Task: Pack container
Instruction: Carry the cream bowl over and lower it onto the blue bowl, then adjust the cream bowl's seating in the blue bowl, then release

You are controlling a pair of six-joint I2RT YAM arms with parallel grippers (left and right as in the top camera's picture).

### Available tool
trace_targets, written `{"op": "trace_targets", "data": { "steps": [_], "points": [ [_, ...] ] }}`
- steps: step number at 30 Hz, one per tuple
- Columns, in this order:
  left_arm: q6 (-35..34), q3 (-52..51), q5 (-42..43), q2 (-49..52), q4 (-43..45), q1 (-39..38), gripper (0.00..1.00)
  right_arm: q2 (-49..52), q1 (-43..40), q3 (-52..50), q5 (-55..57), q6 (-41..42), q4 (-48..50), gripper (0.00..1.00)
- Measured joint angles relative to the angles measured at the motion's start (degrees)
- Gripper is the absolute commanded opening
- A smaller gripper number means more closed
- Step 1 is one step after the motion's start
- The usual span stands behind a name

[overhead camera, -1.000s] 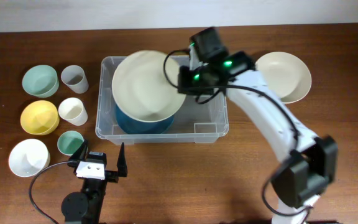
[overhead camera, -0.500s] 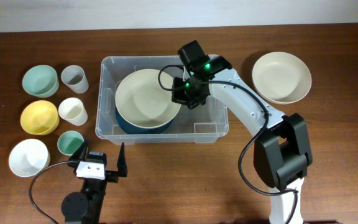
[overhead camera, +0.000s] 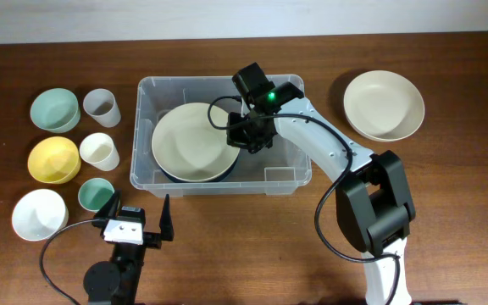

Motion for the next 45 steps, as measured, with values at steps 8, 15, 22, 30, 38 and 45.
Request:
{"op": "trace_targets", "data": {
  "steps": [8, 15, 22, 30, 38, 45],
  "points": [
    [0.0, 0.0, 0.0, 0.0, 0.0, 0.0, 1.0, 0.0, 0.37, -0.33, -0.2, 0.09, 0.02, 0.08],
    [0.0, 0.0, 0.0, 0.0, 0.0, 0.0, 1.0, 0.0, 0.92, -0.35, -0.17, 0.46, 0.07, 0.14],
    [0.0, 0.0, 0.0, 0.0, 0.0, 0.0, 1.0, 0.0, 0.92, -0.39, -0.35, 1.01, 0.11, 0.3],
    [0.0, 0.0, 0.0, 0.0, 0.0, 0.0, 1.0, 0.0, 0.96, -0.44, 0.68, 1.22, 0.22, 0.41],
    [0.0, 0.0, 0.0, 0.0, 0.0, 0.0, 1.0, 0.0, 0.98, -0.44, 8.0, -0.5, 0.63, 0.41],
    [0.0, 0.0, 0.0, 0.0, 0.0, 0.0, 1.0, 0.0, 0.98, 2.43, 11.58, -2.6, 0.24, 0.32]
  ]
}}
